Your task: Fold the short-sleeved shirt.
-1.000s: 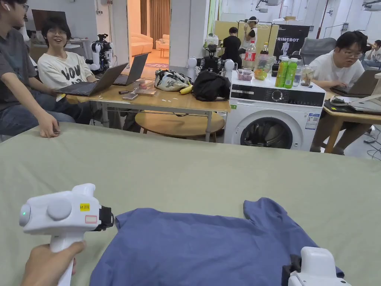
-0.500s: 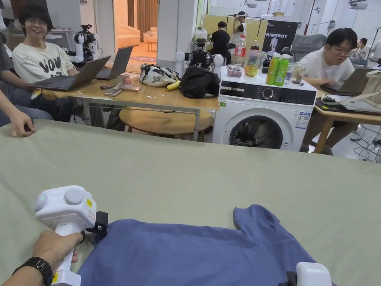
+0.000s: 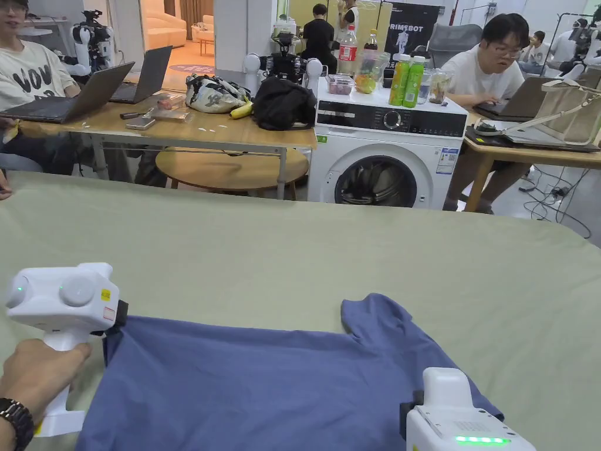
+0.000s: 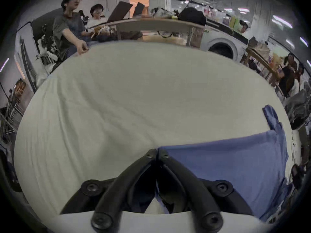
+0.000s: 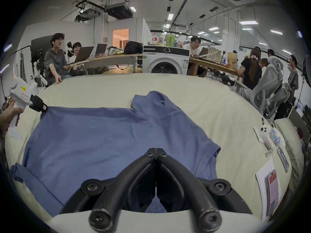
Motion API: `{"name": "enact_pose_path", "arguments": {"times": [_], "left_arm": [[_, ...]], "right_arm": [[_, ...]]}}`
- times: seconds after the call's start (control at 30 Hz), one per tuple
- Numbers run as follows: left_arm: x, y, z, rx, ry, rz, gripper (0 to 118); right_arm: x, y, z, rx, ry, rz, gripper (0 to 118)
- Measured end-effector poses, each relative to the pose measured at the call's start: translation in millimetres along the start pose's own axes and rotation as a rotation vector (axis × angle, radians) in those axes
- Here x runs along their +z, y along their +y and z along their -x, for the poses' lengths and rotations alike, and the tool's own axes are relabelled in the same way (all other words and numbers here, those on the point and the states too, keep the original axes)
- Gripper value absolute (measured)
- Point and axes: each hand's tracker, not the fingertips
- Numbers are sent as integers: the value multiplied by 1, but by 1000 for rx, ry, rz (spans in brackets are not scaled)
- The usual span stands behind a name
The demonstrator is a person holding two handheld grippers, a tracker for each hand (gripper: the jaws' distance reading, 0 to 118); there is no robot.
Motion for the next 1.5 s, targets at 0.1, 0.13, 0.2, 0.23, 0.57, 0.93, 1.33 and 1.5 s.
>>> {"name": "enact_pose_path", "arguments": {"times": [0.1,0.13,0.2,0.23,0.57,0.93,1.33,1.5], "left_arm": [[13,10,3,-21,-7,-41,0],[17,12,3,-27,-8,-51,0],[23,14,1,-50,-8,-66,0],[23,15,1,-59,-12,-73,0],[31,25,-3,-72,-23,-102,0],[29,20,2,-70,-27,-98,0],[23,7,-4,-42,-40,-80,0],[47,9,-4,-50,-43,-118,0]], "right_arm": [[-3,8,-3,2,-9,13,0],[-5,14,-6,-2,-6,17,0],[-11,27,-13,-10,6,21,0],[-16,37,-17,-13,-2,24,0],[-144,135,-85,-9,25,276,58],[-206,125,-112,-103,124,441,58],[-192,104,-92,-16,90,389,0],[-140,129,-104,-29,62,166,0]]}}
